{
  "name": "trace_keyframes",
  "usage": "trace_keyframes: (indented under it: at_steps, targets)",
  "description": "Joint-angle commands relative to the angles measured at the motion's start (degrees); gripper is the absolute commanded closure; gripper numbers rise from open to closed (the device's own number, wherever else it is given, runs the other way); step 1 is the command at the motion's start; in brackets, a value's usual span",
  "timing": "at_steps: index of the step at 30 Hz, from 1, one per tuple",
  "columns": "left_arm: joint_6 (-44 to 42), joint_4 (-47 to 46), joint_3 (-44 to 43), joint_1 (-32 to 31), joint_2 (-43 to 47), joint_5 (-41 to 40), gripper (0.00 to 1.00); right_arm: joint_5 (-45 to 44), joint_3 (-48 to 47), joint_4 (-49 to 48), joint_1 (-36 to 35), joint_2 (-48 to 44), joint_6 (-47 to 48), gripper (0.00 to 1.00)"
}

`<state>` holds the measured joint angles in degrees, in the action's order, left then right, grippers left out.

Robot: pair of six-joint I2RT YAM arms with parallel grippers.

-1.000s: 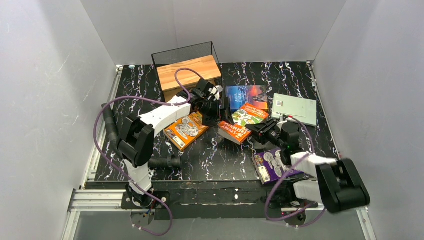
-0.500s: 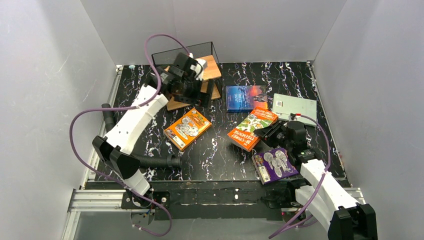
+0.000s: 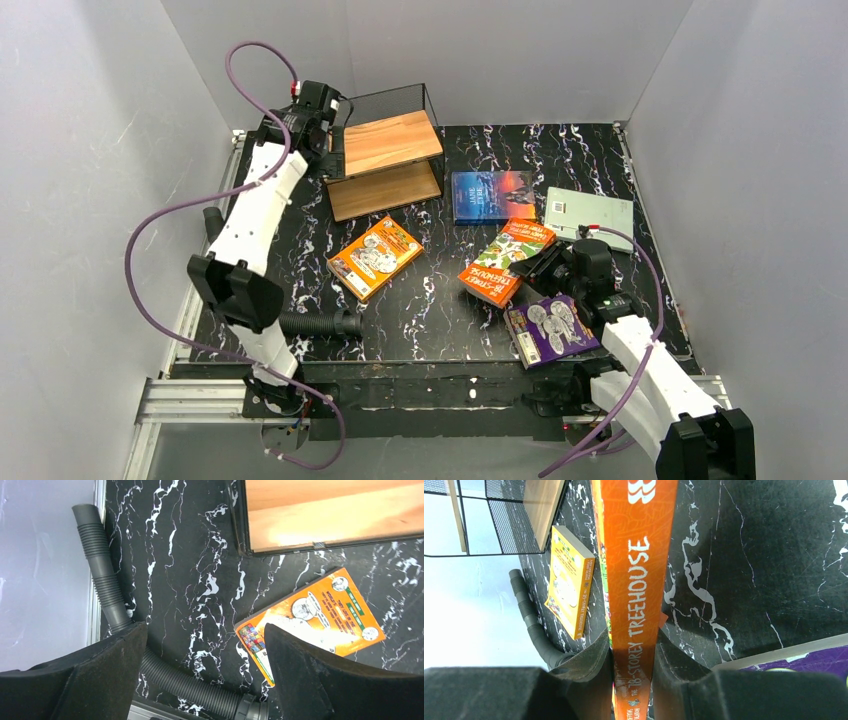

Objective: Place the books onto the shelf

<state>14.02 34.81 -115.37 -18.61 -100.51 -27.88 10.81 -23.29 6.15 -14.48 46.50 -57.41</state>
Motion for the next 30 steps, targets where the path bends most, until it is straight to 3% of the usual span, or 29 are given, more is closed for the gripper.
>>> trace_keyframes:
  at_steps: [1,7,13,15,19,25,27,30]
  targets:
    - [2.72,0.69,-0.79,2.69,-2.52,0.83,0.16,1.78,-3.74,-4.29,0.06,-0.08,0.72,0.99]
    - [1.33,-5.98,-0.31,3.63,-5.29,2.75,0.26,2.16,-3.40,-4.64,0.07,-0.25,0.29,0.99]
    - [2.66,-7.76,1.56,4.39,-6.59,3.10,0.55,2.11,-2.54,-4.78,0.04,-0.56,-0.19,0.99]
    - [2.85,-9.24,4.33,4.39,-5.63,2.55,0.60,2.13,-2.18,-5.00,0.07,-0.64,-0.30,0.99]
    - [3.00,-10.51,7.21,4.44,-5.42,2.15,0.63,2.64,-1.64,-5.44,0.07,-0.21,-0.56,0.99]
    - [1.93,-15.63,11.45,4.49,-4.30,2.35,0.52,3.43,-1.56,-5.62,0.06,-0.20,-0.48,0.99]
    - [1.38,-17.75,12.37,4.56,-4.11,2.43,0.57,3.35,-1.54,-5.61,0.06,-0.42,-0.41,0.99]
    - [1.04,-19.31,12.65,4.60,-4.13,2.58,0.72,3.34,-1.57,-5.32,0.06,-0.64,-0.39,0.99]
